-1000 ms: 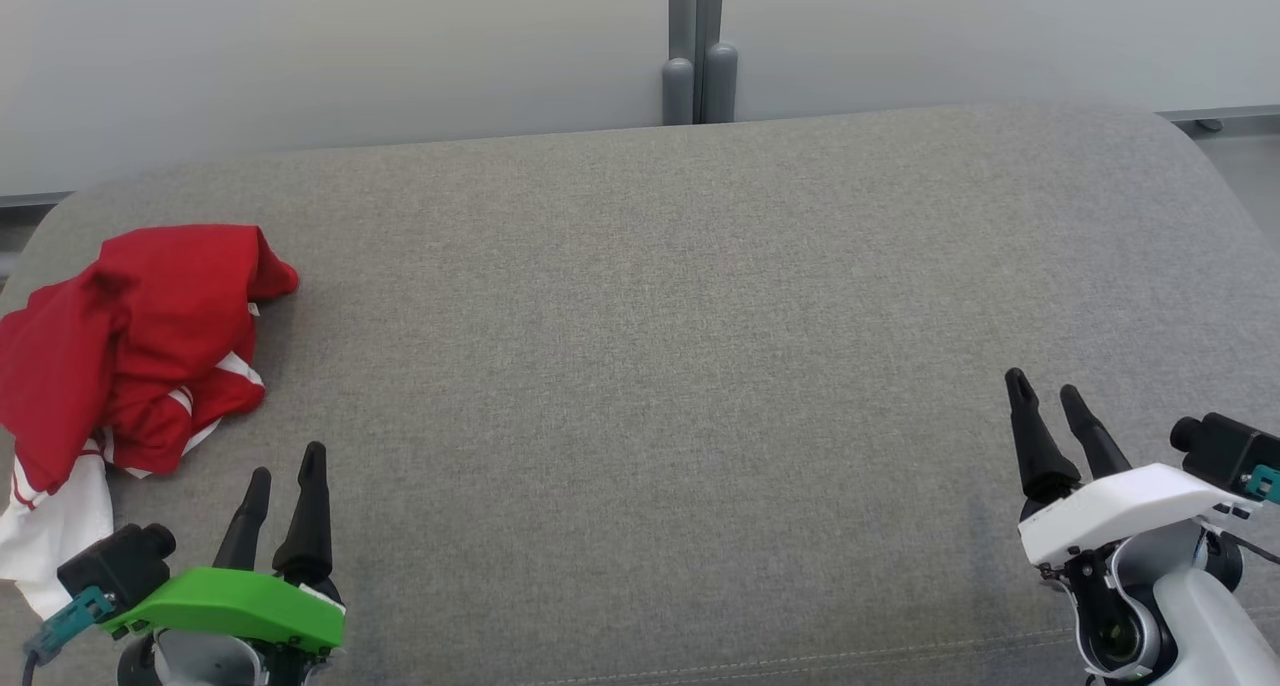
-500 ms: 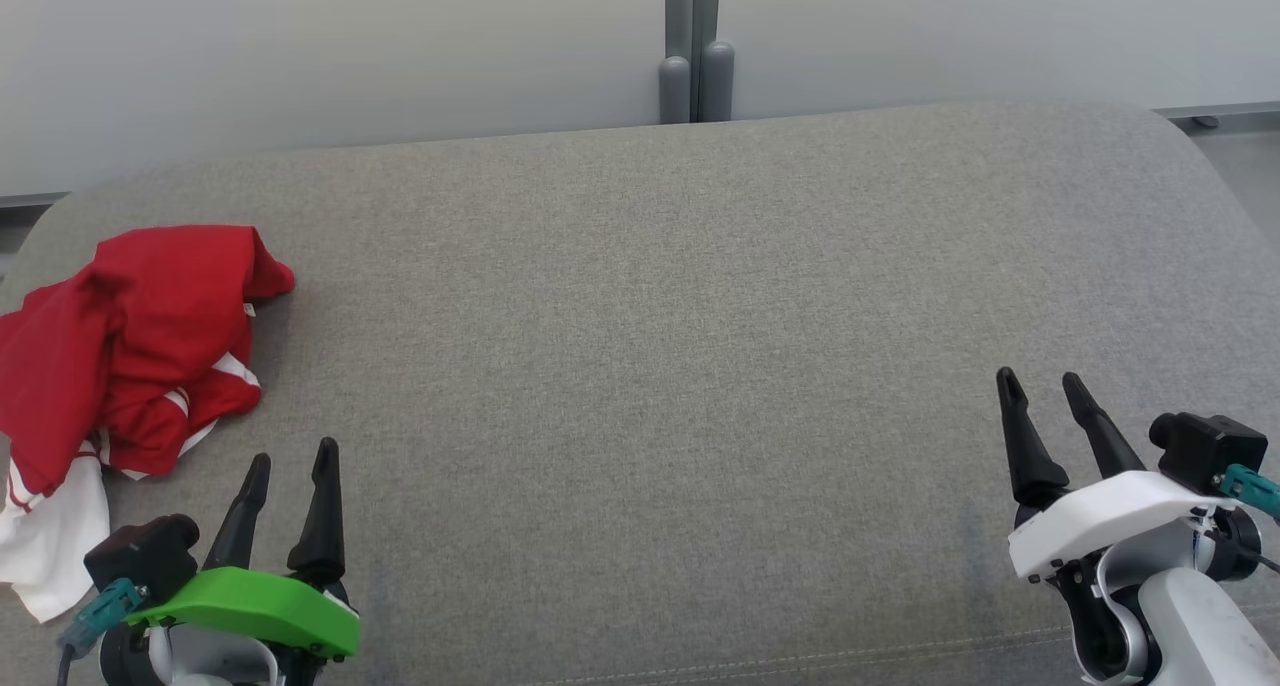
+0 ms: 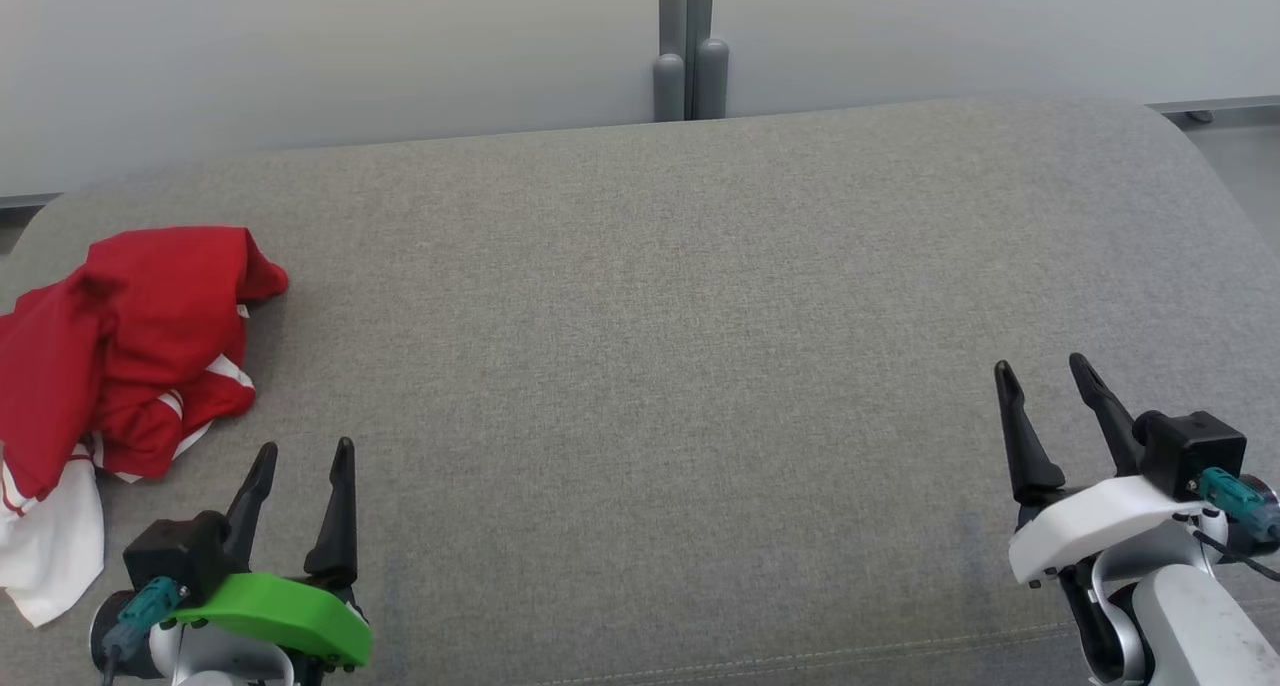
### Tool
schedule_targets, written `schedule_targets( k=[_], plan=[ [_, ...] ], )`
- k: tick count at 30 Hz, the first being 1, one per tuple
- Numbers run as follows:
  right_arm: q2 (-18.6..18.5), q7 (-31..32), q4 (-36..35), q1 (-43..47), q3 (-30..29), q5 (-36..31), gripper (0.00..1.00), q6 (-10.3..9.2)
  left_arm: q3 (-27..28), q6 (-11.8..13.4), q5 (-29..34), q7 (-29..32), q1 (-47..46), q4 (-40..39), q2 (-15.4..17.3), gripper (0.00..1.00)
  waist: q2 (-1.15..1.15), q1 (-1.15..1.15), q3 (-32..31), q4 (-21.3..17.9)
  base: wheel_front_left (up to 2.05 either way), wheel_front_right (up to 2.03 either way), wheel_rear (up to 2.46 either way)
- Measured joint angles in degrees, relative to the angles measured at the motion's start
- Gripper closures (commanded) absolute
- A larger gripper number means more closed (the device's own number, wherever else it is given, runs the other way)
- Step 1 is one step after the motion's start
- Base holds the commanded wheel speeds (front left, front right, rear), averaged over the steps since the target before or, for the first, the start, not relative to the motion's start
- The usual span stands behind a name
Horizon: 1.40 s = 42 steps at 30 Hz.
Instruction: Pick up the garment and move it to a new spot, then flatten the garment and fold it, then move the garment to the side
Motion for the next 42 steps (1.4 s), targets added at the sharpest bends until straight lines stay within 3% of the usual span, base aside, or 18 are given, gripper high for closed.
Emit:
schedule_targets(
  k=[10, 24, 30, 36, 42],
  plan=[
    [-0.2, -2.03, -0.67, 0.12, 0.12, -7.62, 0.0, -0.24, -0.01, -0.16, 7.67, -2.03, 0.0, 0.09, 0.0, 0.0, 0.0, 0.0, -0.09, -0.45, 0.0, 0.0, 0.0],
    [-0.33, -2.26, -0.82, 1.09, -1.34, -8.46, 0.0, 0.64, -0.38, -0.67, 8.04, -2.03, -0.29, 0.96, -0.34, 0.0, 0.0, 0.0, -0.16, 0.04, 0.0, 0.0, 0.0],
    [-0.35, -2.27, -1.36, 1.04, -0.13, -9.82, 0.0, 2.54, -0.4, -0.68, 8.04, -2.03, -1.59, 0.94, -0.62, 0.0, 0.0, 0.0, -0.08, 2.46, 0.0, 0.0, 0.0],
    [0.81, -2.27, -1.18, -1.36, 4.13, -11.65, 0.0, 5.61, 3.04, -0.71, 8.04, -2.04, -1.19, 0.18, -0.79, 0.0, 0.0, 0.0, -0.03, 6.39, 0.0, 0.0, 0.0],
    [1.34, -2.27, -0.18, -3.09, 5.26, -11.94, 0.0, 6.23, 4.87, -0.71, 8.04, -2.2, 0.25, 0.12, -0.79, 0.0, 0.0, 0.0, -0.01, 10.9, 0.0, 0.0, 0.0]
  ],
)
